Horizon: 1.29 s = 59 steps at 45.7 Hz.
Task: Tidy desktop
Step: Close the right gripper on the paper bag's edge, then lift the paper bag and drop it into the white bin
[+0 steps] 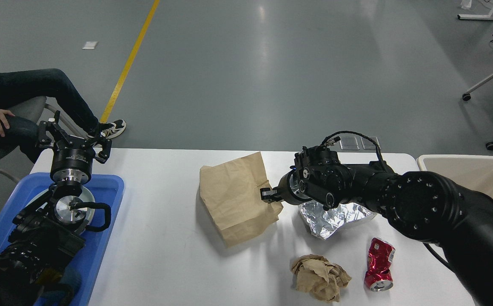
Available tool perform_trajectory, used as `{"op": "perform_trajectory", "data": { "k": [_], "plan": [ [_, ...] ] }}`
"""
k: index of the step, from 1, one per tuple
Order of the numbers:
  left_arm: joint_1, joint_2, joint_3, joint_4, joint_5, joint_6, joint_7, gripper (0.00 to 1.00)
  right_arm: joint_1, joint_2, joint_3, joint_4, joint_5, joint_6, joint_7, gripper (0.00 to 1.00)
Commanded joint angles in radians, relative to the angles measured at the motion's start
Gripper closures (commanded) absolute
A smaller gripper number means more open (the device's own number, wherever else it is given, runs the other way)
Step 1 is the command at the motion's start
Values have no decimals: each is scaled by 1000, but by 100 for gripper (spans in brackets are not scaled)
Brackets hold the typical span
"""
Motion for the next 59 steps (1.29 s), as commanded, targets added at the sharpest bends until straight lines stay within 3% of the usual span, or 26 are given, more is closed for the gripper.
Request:
{"op": "perform_trajectory", "data": {
  "k": [1, 10, 20, 29, 42, 51, 59],
  "plan": [
    [0, 0, 0, 0, 0, 0, 0, 4, 1, 0, 5, -1, 0, -3, 0, 97],
    [0, 0, 0, 0, 0, 0, 0, 4, 27, 5, 17, 34, 3, 9, 9, 100],
    [0, 0, 0, 0, 0, 0, 0, 4, 185, -126, 117, 219, 3, 52, 129, 100],
    [0, 0, 0, 0, 0, 0, 0, 4, 328, -339, 212, 331, 3, 64, 132, 100],
    [0, 0, 0, 0, 0, 0, 0, 4, 436, -655, 214, 338, 5, 78, 130, 100],
    [0, 0, 0, 0, 0, 0, 0, 4, 362, -791, 156, 321, 5, 58, 115, 100],
    [0, 0, 0, 0, 0, 0, 0, 4, 224, -929, 113, 272, 6, -23, 118, 100]
  ]
}}
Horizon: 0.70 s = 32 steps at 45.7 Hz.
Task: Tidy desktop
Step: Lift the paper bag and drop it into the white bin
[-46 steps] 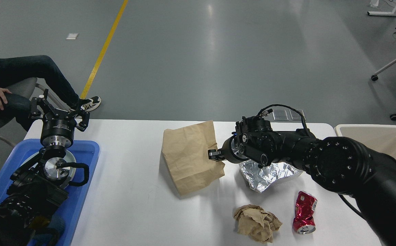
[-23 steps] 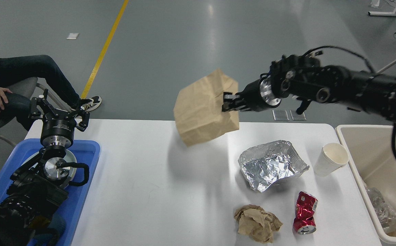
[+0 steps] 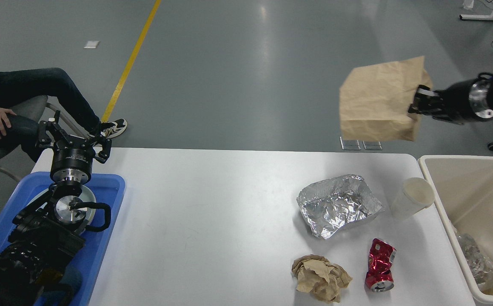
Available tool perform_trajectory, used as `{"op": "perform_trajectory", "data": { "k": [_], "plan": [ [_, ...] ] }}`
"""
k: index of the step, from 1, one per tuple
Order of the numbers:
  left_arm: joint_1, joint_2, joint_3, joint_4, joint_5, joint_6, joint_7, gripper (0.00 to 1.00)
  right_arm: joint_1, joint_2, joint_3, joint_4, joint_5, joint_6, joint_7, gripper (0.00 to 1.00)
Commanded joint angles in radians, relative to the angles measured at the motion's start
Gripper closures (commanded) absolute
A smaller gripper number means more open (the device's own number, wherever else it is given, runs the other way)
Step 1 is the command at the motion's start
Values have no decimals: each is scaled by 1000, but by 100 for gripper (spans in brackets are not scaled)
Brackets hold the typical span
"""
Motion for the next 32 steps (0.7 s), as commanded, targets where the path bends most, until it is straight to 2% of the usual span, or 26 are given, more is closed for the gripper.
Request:
{"op": "perform_trajectory", "data": {
  "k": [1, 8, 18, 23, 25, 27, 29, 31, 32],
  "plan": [
    [0, 0, 0, 0, 0, 0, 0, 4, -109, -105, -12, -39, 5, -60, 2, 100],
    [0, 0, 0, 0, 0, 0, 0, 4, -259, -218, 10, -71, 12, -131, 4, 100],
    [0, 0, 0, 0, 0, 0, 0, 4, -442, -238, 28, -85, 12, -314, 2, 99],
    [0, 0, 0, 0, 0, 0, 0, 4, -505, -234, 26, -91, 12, -343, 4, 41],
    [0, 0, 0, 0, 0, 0, 0, 4, -520, -234, 26, -93, 12, -344, 4, 24],
    [0, 0, 0, 0, 0, 0, 0, 4, -532, -231, 25, -93, 12, -344, 4, 15],
    [0, 0, 0, 0, 0, 0, 0, 4, -541, -229, 23, -91, 12, -343, 4, 10],
    [0, 0, 0, 0, 0, 0, 0, 4, -546, -226, 19, -91, 11, -343, 4, 0],
    [0, 0, 0, 0, 0, 0, 0, 4, -546, -223, 19, -91, 11, -341, 4, 0]
  ]
}}
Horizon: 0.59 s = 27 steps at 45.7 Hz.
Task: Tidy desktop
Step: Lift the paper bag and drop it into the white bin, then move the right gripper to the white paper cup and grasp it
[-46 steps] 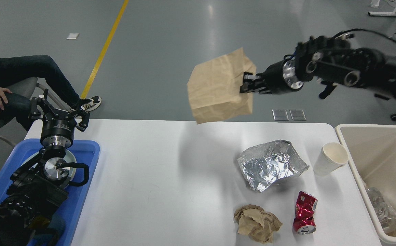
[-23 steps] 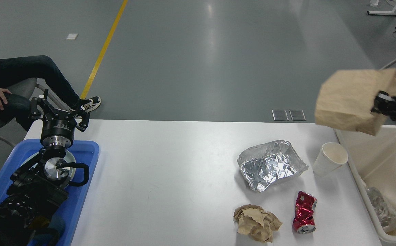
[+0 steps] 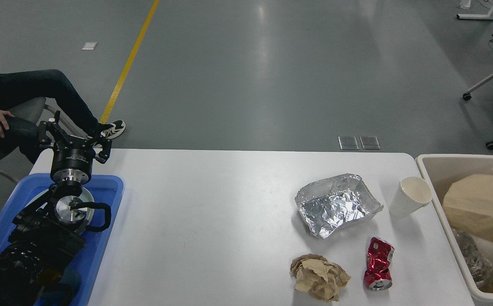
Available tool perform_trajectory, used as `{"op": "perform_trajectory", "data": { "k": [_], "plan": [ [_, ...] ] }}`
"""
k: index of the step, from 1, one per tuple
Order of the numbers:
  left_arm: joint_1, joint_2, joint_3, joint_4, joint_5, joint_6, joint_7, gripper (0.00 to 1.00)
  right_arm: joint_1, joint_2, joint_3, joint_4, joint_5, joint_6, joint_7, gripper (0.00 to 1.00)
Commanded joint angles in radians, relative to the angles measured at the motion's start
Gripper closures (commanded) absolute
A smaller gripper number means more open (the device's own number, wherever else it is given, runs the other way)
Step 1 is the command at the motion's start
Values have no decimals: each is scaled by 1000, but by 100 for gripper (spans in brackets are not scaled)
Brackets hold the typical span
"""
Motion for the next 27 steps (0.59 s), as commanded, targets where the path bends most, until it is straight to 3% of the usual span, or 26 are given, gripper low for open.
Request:
{"op": "perform_trajectory", "data": {
  "k": [1, 10, 24, 27],
  "plan": [
    [0, 0, 0, 0, 0, 0, 0, 4, -16, 13, -7, 4, -2, 3, 1, 0],
    [0, 0, 0, 0, 0, 0, 0, 4, 59, 62, -39, 18, -23, 24, 2, 0],
    [0, 0, 0, 0, 0, 0, 0, 4, 569, 270, -480, 229, -46, 181, 2, 0],
    [0, 0, 0, 0, 0, 0, 0, 4, 672, 368, -532, 271, -37, 275, 1, 0]
  ]
}}
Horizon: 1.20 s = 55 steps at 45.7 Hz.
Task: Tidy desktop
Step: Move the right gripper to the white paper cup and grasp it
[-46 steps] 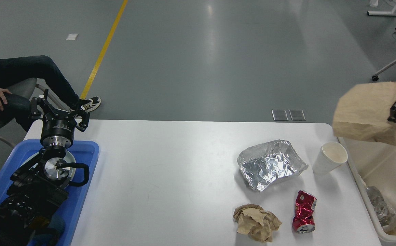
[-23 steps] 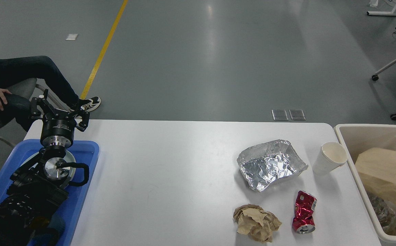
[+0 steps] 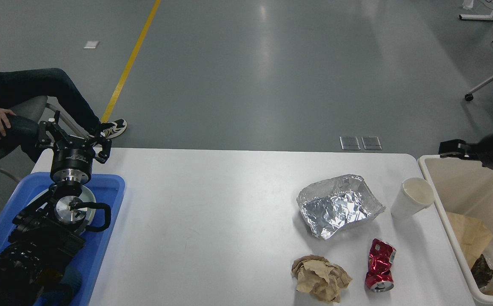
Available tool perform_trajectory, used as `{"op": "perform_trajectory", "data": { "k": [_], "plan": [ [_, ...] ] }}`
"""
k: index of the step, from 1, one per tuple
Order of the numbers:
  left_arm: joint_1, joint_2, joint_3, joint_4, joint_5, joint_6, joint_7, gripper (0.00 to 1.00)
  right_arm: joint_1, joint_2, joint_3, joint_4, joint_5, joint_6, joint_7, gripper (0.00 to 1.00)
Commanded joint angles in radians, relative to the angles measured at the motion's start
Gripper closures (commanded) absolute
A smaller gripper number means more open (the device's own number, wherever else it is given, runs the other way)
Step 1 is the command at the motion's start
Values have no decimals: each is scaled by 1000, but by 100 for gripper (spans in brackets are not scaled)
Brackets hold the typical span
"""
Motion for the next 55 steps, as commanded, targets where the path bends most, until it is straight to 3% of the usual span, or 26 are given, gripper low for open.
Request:
{"op": "perform_trajectory", "data": {
  "k": [1, 11, 17, 31, 47, 55],
  "plan": [
    [0, 0, 0, 0, 0, 0, 0, 4, 153, 130, -87, 64, 10, 132, -1, 0],
    [0, 0, 0, 0, 0, 0, 0, 4, 348, 295, -123, 131, 16, 491, -1, 0],
    [0, 0, 0, 0, 0, 0, 0, 4, 356, 308, -114, 128, 14, 568, -1, 0],
    [0, 0, 0, 0, 0, 0, 0, 4, 34, 245, -96, -34, 17, 358, -1, 0],
    [0, 0, 0, 0, 0, 0, 0, 4, -141, 185, -51, -87, 17, 62, -1, 0],
    [0, 0, 0, 0, 0, 0, 0, 4, -209, 183, -51, -110, 17, -21, -3, 0]
  ]
}}
